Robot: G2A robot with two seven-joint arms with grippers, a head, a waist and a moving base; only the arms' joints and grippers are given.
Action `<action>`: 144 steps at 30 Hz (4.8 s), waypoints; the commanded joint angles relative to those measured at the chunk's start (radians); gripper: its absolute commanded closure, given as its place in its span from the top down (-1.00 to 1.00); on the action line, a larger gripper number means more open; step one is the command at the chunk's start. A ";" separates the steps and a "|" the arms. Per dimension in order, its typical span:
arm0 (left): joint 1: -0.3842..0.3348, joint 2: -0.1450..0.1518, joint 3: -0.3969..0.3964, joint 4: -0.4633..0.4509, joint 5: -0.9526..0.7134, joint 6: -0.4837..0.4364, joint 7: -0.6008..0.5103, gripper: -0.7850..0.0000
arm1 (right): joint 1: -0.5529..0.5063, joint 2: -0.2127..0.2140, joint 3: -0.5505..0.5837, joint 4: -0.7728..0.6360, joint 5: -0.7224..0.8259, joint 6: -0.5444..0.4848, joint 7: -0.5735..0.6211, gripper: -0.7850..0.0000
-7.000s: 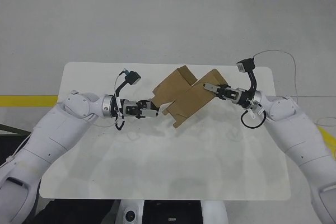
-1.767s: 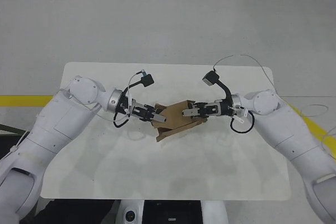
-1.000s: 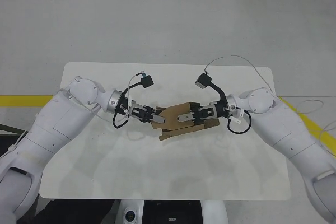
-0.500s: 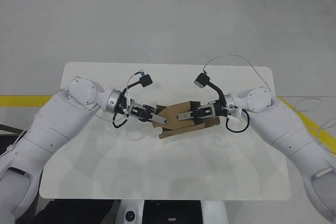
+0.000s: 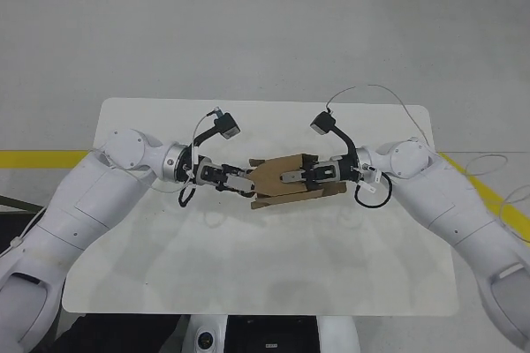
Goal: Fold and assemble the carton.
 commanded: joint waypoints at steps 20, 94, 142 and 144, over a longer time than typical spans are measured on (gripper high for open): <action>0.032 -0.030 -0.057 -0.057 0.040 0.021 -0.021 1.00 | 0.013 -0.014 -0.026 0.010 -0.021 -0.042 -0.042 -1.00; 0.016 -0.027 -0.027 -0.037 0.235 -0.002 0.002 1.00 | 0.030 -0.005 -0.031 0.036 -0.033 -0.121 -0.121 -1.00; -0.007 0.005 -0.072 0.106 0.262 -0.068 0.068 1.00 | -0.053 0.032 0.103 0.010 -0.037 -0.141 -0.141 -1.00; -0.005 0.004 -0.074 0.133 0.274 -0.076 0.077 1.00 | -0.066 0.042 0.112 -0.013 -0.031 -0.133 -0.133 -1.00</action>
